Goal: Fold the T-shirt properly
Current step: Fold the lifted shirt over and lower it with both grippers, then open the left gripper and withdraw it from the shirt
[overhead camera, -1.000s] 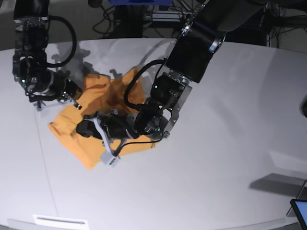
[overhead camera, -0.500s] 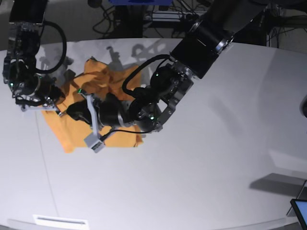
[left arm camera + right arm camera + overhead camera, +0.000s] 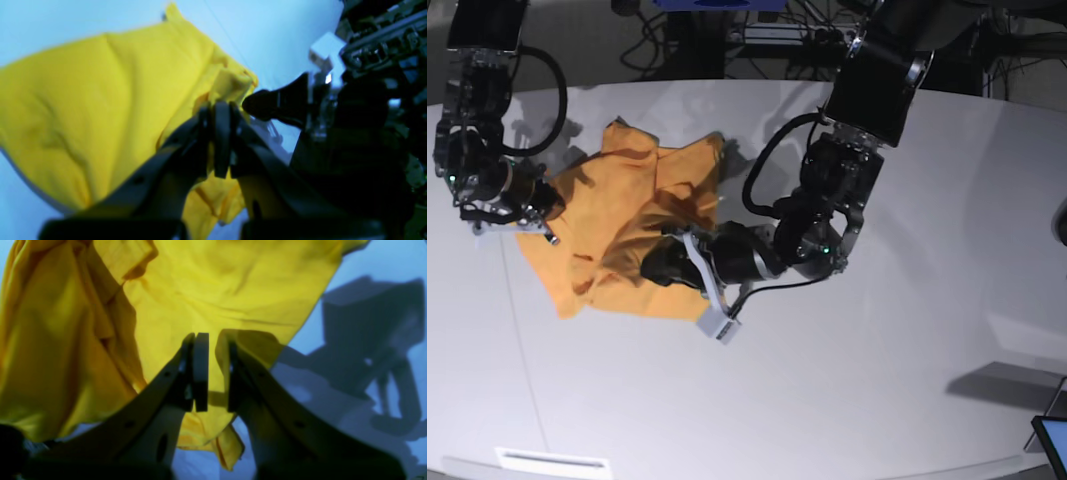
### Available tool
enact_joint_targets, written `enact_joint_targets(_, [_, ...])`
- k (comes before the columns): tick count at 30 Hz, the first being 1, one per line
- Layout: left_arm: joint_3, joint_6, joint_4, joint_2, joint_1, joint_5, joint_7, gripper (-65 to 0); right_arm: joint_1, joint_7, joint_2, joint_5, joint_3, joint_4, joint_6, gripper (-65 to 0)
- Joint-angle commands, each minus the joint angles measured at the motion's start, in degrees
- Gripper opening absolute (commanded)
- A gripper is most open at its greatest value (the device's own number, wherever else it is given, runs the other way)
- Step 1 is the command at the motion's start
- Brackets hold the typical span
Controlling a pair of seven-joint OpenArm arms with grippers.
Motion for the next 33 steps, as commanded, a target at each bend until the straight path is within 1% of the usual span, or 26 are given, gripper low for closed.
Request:
enact_joint_targets(1, [-0.70, -0.71, 2.63, 0.92, -1.36, -1.68, -0.94, -63.3, 0.86, 0.47, 0.89, 0.35, 0.36, 0.94, 0.22, -57.9])
enact_joint_targets(4, [-3.43, -0.71, 4.83, 1.18, -1.36, -1.68, -0.94, -59.1, 1.12, 0.47, 0.80, 0.35, 0.36, 1.29, 0.22, -57.9])
enact_joint_targets(7, [-7.56, -0.71, 5.44, 1.36, -1.45, -1.68, -0.94, -55.8, 1.21, 0.47, 0.63, 0.35, 0.36, 1.29, 0.31, -57.9])
enact_joint_targets(12, [-15.73, -0.71, 5.44, 1.01, -1.19, -1.77, -0.94, -51.2, 1.21, 0.47, 0.63, 0.44, 0.27, 1.38, 0.39, -57.9])
enact_joint_targets(14, [-18.99, -0.71, 5.09, 0.65, -0.92, -3.44, -0.94, -48.5, 1.21, 0.47, 0.63, 0.44, 0.18, 1.38, 0.39, -57.9])
enact_joint_targets(18, [-24.44, -0.71, 3.59, -2.34, -0.83, -9.50, -0.94, -43.3, 1.21, 0.47, 0.63, 0.61, 0.18, 1.38, 0.39, -57.9])
enact_joint_targets(22, [-27.69, -0.71, -1.07, -6.38, -1.10, -11.96, -0.94, -42.8, 1.21, 0.74, 0.72, 0.44, 0.18, 4.45, 0.48, -57.9])
enact_joint_targets(24, [-28.66, -0.71, -3.17, -8.23, -0.92, -11.96, -0.94, -42.8, 1.21, 2.58, 0.89, 0.35, 0.09, 6.21, 0.92, -57.9])
enact_joint_targets(25, [-29.19, -0.71, -4.05, -9.19, -0.83, -11.88, -0.94, -42.8, 1.21, 3.20, 0.98, 0.35, 0.09, 6.56, 2.24, -57.9])
enact_joint_targets(28, [-28.57, -0.71, -5.28, -12.18, -0.66, -11.79, -0.94, -43.0, 1.21, 3.29, 0.98, 0.35, 0.01, 7.00, 8.57, -58.0])
enact_joint_targets(33, [-28.57, -0.71, -5.11, -14.91, 1.36, -11.79, -0.94, -43.0, 2.18, 3.64, 0.80, 0.35, -0.17, 9.20, 14.64, -58.0])
